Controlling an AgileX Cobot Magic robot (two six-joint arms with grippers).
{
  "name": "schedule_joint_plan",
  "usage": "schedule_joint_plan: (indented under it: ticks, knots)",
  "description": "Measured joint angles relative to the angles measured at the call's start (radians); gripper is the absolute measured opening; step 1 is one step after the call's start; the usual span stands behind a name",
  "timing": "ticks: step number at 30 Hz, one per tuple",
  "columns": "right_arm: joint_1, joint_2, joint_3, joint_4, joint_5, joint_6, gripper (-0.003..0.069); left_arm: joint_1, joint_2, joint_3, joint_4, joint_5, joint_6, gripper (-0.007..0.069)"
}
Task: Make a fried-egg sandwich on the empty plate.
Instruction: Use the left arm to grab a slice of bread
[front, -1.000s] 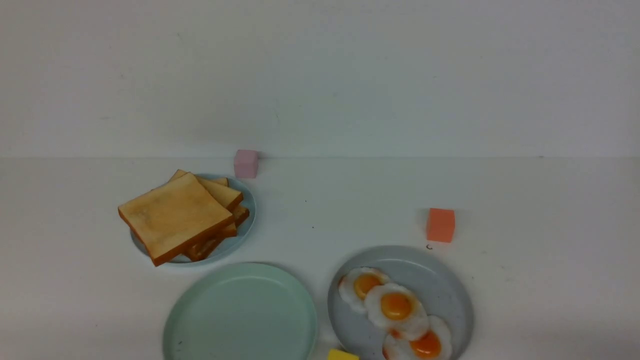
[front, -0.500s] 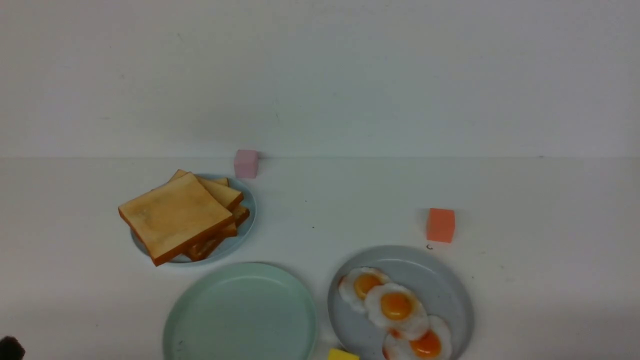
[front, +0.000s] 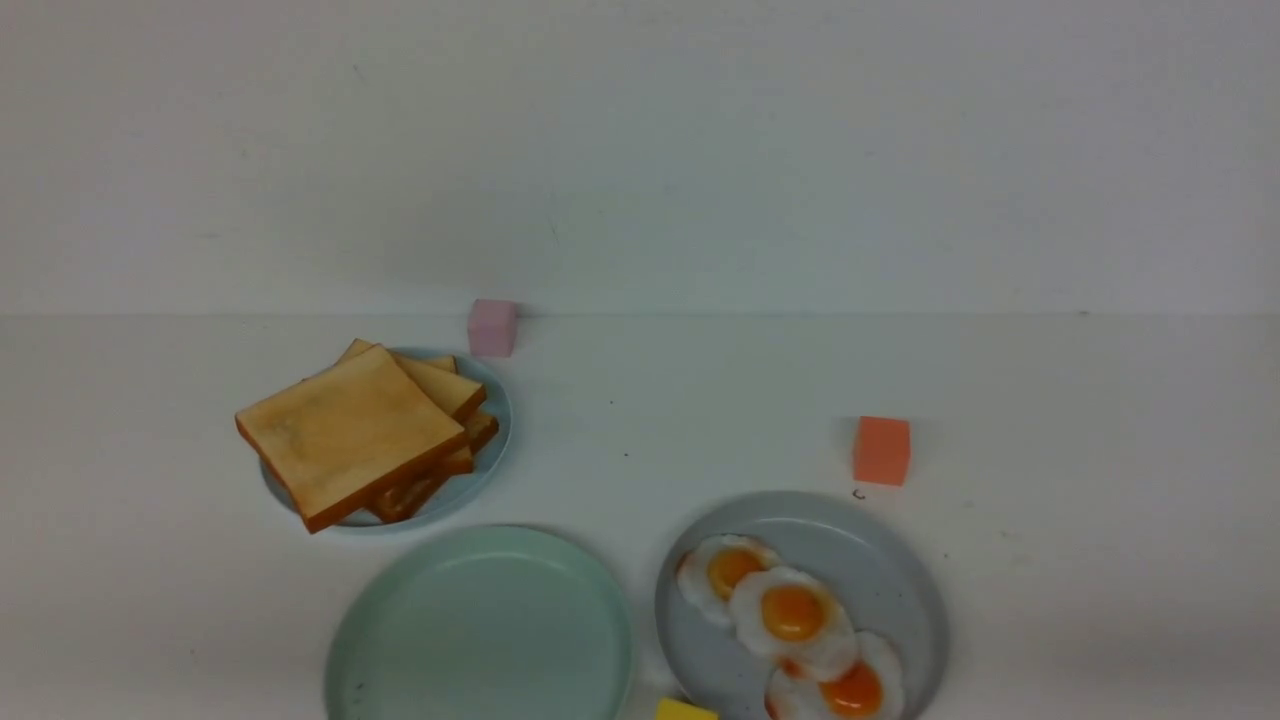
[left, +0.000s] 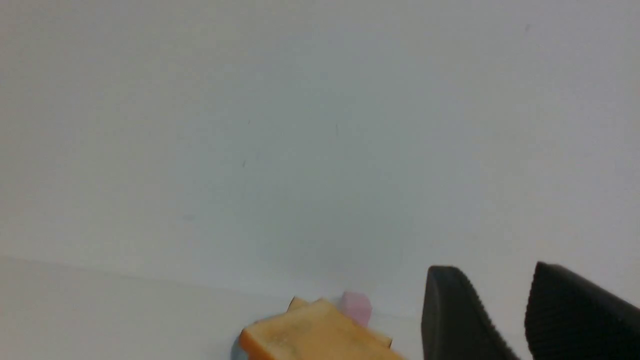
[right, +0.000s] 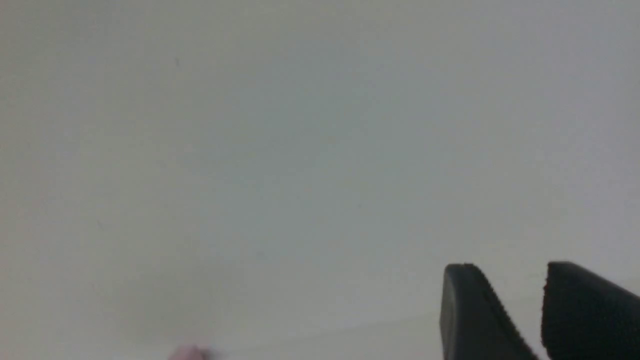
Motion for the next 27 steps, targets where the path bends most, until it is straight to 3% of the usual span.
schedule_joint_plan:
  ticks: [4, 8, 14, 17, 22, 27]
  knots:
    - [0.0, 0.03, -0.132, -0.01, 0.028, 0.119, 0.0241, 0.0, 0.0, -0.108, -0.025, 0.043, -0.035, 0.0238]
    - [0.0, 0.158, -0.475, -0.06, 0.188, 0.245, 0.0241, 0.0, 0.024, -0.386, -0.07, 0.254, -0.124, 0.0238]
    - [0.0, 0.421, -0.883, -0.245, 0.492, 0.262, 0.0241, 0.0, 0.25, -0.725, -0.095, 0.624, -0.224, 0.0238]
    - [0.0, 0.542, -0.945, -0.297, 0.616, 0.263, 0.0241, 0.0, 0.397, -0.777, -0.096, 0.774, -0.242, 0.0238]
    - [0.0, 0.702, -0.911, -0.312, 0.787, 0.265, 0.0241, 0.0, 0.595, -0.773, -0.11, 0.832, -0.249, 0.0238]
    - [0.0, 0.83, -0.837, -0.128, 0.902, 0.192, 0.0241, 0.0, 0.836, -0.757, -0.211, 0.843, -0.252, 0.0238]
